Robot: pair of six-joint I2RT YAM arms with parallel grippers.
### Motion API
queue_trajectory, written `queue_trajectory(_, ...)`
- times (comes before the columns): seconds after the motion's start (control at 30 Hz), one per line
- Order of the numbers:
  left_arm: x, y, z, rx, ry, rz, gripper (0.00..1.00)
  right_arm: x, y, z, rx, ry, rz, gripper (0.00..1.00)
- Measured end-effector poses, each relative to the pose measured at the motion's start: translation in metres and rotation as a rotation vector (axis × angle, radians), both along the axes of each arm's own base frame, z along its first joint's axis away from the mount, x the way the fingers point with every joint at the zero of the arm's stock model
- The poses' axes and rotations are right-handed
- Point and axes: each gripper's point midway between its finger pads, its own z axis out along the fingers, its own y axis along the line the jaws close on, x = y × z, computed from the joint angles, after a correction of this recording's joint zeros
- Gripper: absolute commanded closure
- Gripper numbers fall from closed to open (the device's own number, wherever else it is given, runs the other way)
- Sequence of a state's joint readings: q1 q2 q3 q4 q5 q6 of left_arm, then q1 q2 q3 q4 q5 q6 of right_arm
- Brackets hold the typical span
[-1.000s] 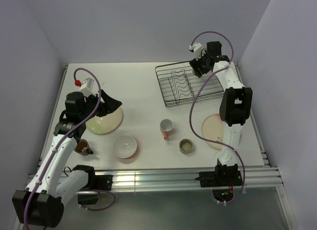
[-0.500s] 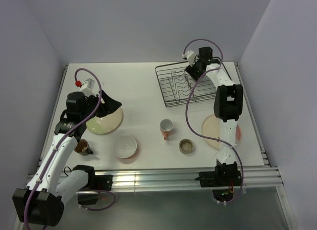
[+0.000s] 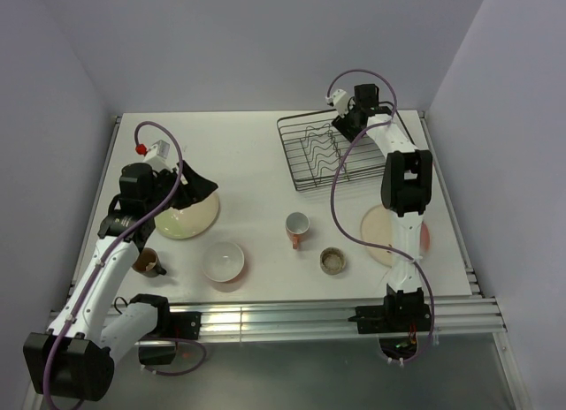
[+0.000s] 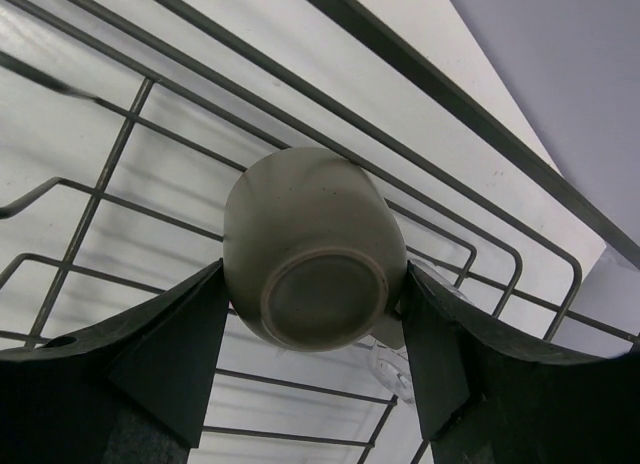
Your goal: Load the mixed dishes into the dish rack
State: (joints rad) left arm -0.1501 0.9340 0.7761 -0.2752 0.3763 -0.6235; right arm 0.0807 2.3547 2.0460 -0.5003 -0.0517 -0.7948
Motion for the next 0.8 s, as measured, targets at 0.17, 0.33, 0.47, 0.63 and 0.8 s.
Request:
queue_trajectory(0.17,0.0,0.0,0.0,0.0,0.0,0.0,0.32,0.003,-0.002,-0.001,-0.007,-0.011,-0.007,0.2)
queue_trajectory(0.33,0.0,0.0,0.0,0.0,0.0,0.0,0.32,0.007,-0.003,0.002,-0.011,-0.028,-0.012,0.17)
queue_trajectory(0.47,0.0,0.0,0.0,-0.001,0.0,0.0,0.32,0.008,-0.003,0.002,-0.01,-0.034,-0.013,0.16)
queue_trajectory(0.63,0.0,0.0,0.0,-0.001,-0.001,0.0,0.32,0.008,-0.001,0.003,0.003,-0.037,-0.018,0.16)
queue_trajectory(0.8,-0.001,0.0,0.0,0.003,0.0,-0.002,0.32,0.007,0.006,0.01,0.053,-0.043,-0.013,0.17)
